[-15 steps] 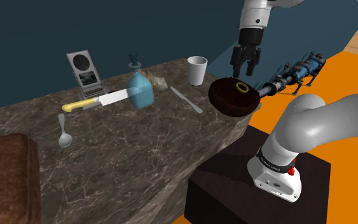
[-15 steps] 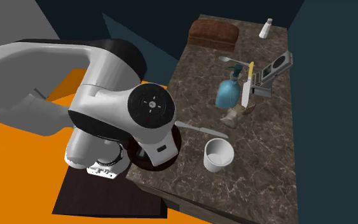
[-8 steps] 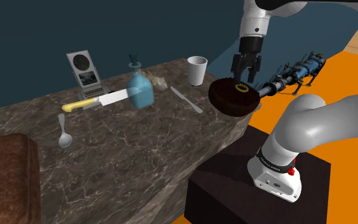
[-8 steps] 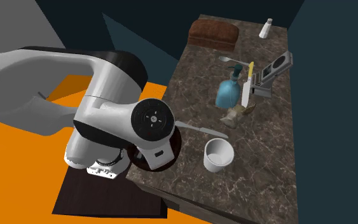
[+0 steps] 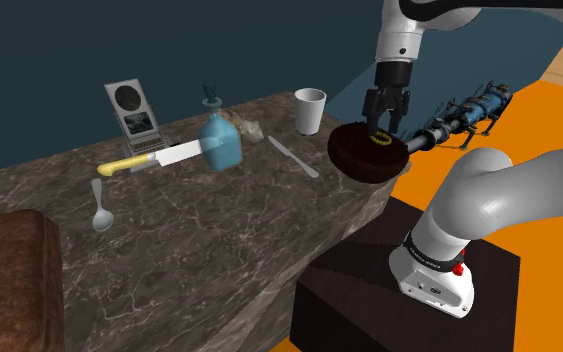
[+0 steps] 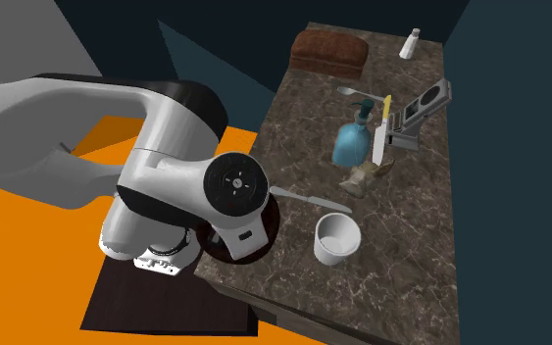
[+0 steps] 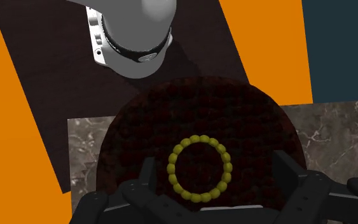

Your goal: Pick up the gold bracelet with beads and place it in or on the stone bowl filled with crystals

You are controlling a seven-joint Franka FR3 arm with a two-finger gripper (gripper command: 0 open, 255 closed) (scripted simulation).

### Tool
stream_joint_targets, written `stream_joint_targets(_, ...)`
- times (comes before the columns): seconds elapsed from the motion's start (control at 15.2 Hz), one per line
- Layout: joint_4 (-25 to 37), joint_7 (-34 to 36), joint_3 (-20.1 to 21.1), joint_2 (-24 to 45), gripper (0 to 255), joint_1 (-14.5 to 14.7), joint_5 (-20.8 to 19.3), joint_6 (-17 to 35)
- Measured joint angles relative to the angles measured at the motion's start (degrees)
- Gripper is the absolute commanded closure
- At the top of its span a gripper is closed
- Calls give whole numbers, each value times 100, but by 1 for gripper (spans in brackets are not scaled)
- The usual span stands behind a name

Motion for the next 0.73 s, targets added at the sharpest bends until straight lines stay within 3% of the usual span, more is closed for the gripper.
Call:
stream_joint_targets(0.26,81,4,-9,-25,255,-14,-247,-12)
stream_joint_targets(0.73,47,6,-2,-8,255,1,-3,-31)
